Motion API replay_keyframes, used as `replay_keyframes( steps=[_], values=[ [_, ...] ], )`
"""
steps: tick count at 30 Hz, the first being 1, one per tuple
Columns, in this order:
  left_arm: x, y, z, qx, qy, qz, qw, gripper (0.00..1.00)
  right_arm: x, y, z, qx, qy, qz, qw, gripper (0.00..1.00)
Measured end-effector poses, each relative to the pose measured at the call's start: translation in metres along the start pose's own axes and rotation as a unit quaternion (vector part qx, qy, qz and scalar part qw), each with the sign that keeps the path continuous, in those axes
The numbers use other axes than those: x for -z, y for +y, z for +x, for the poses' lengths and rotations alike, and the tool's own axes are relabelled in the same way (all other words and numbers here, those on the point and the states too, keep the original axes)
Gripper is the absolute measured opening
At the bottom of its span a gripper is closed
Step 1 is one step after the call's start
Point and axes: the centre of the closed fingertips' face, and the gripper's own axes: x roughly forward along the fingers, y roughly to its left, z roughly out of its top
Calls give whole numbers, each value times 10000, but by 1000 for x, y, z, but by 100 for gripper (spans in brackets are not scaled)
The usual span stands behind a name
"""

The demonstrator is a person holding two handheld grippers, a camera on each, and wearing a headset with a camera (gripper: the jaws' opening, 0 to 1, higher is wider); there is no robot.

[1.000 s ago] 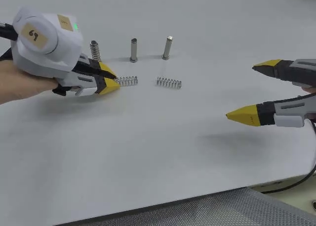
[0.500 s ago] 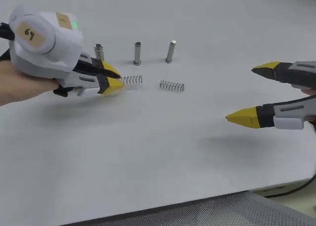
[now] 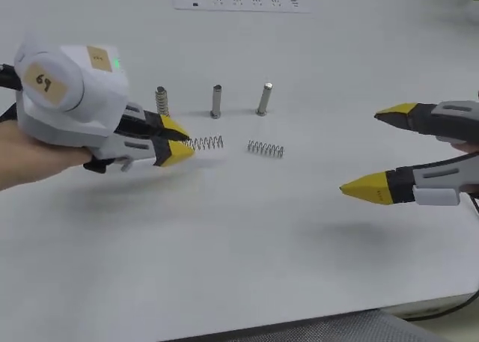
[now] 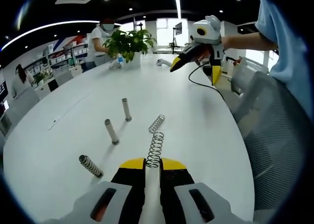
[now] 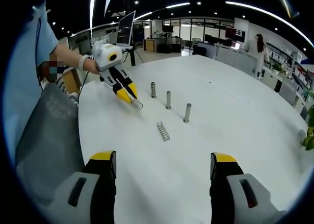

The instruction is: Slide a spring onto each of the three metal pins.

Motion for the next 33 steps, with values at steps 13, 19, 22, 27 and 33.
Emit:
replay_keyframes(
  steps=[13,19,22,27,33],
  values=[
    [-8,-27,-20,-153,-155,-30,9998,2,-18,21,1,-265,-109,-295,9992,76],
    [-8,-42,-30,-146,-149,59,9998,2,-29,39,5,-378,-170,-460,9981,74],
    [-7,-46,-33,-144,-153,60,9998,2,-31,42,7,-491,-176,-512,9973,73],
    [-12,-52,-39,-116,-203,100,9997,2,-36,56,12,-604,-169,-573,9964,72],
    [-17,-56,-41,-110,-287,142,9994,2,-44,71,19,-779,-193,-629,9948,70]
  ],
)
